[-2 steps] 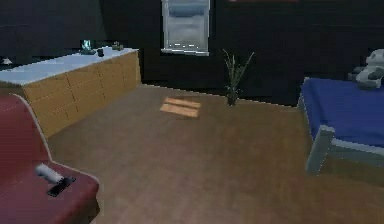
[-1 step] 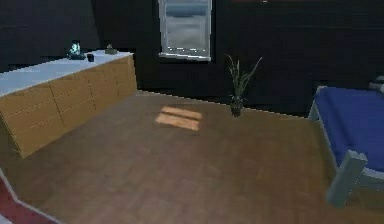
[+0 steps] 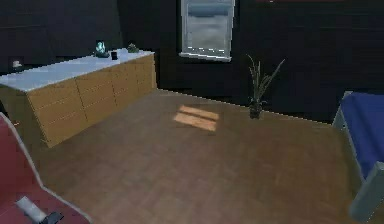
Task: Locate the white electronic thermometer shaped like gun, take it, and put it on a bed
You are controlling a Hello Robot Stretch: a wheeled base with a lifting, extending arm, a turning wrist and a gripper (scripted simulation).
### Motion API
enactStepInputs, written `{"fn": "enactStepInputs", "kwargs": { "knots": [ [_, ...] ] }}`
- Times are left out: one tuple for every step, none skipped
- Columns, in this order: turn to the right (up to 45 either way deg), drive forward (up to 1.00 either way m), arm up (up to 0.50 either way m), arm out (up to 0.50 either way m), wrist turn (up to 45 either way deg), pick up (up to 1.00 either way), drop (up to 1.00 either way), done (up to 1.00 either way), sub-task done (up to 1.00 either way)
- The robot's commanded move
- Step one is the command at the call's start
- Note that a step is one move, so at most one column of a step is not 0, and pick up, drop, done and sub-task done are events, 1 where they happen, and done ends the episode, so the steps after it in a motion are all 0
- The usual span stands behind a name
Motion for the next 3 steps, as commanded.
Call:
{"fn": "enactStepInputs", "kwargs": {
  "knots": [
    [0.0,0.20,0.00,0.00,0.0,0.00,0.00,0.00,0.00],
    [-45.0,0.00,0.00,0.00,0.0,0.00,0.00,0.00,0.00],
    [-45.0,0.00,0.00,0.00,0.0,0.00,0.00,0.00,0.00]
  ]
}}
